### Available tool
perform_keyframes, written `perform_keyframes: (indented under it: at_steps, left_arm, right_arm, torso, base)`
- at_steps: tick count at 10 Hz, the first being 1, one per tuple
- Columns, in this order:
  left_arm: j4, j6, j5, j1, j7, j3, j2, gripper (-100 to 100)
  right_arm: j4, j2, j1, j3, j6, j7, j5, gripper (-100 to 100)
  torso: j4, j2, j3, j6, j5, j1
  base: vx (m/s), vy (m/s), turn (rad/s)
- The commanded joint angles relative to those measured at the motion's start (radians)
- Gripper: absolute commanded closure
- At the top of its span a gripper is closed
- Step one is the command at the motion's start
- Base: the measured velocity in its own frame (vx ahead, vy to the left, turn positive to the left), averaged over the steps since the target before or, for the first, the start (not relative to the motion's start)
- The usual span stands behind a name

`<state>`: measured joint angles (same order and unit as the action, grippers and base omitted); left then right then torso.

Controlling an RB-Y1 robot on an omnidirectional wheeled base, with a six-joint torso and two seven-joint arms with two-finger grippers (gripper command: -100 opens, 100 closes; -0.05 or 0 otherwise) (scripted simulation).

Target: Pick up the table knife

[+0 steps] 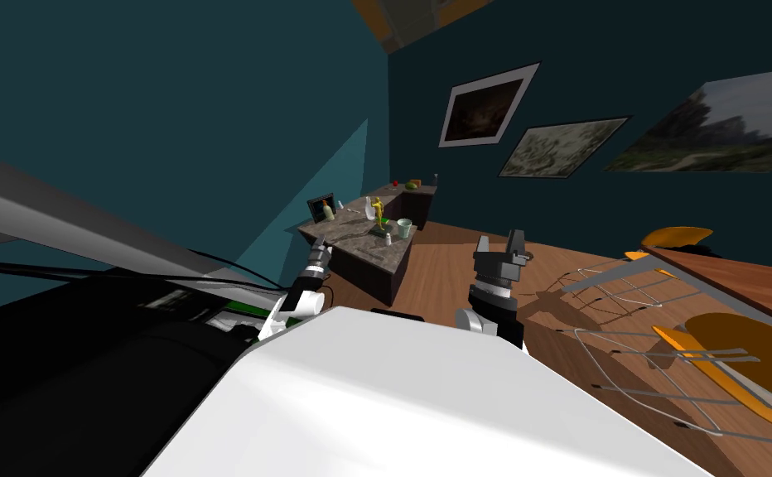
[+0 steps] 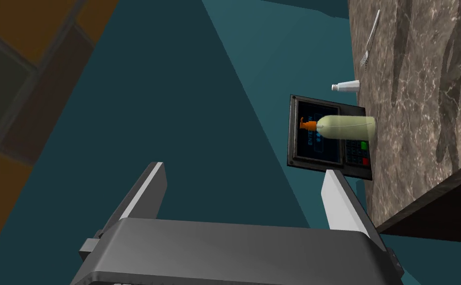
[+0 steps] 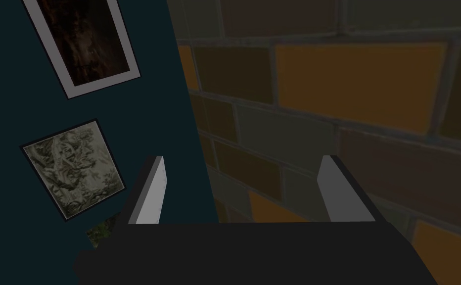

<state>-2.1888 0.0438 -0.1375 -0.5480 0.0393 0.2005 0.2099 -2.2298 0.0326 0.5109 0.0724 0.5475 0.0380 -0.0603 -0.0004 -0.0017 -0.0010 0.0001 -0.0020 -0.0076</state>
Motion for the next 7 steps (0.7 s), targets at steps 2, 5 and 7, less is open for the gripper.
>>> perform_keyframes:
  at_steps: [2, 5, 7]
  left_arm:
    - [0.004, -0.072, -0.007, -0.003, -0.007, 0.021, 0.008, -100]
    - [0.021, -0.154, -0.026, -0.005, -0.021, 0.063, 0.030, -100]
    - [0.029, -0.222, -0.035, -0.005, -0.031, 0.084, 0.041, -100]
  right_arm:
    - [0.000, 0.000, 0.000, 0.000, 0.000, 0.000, 0.000, 0]
    - [0.000, 0.000, 0.000, 0.000, 0.000, 0.000, 0.000, 0]
    - [0.000, 0.000, 0.000, 0.000, 0.000, 0.000, 0.000, 0]
  torso:
    - [0.000, 0.000, 0.000, 0.000, 0.000, -0.002]
    - [0.000, 0.000, 0.000, 0.000, 0.000, 0.000]
    - [0.000, 0.000, 0.000, 0.000, 0.000, 0.000]
  base:
    - [0.016, -0.136, -0.005]
    - [0.036, -0.138, -0.010]
    - [0.027, -0.132, -0.006]
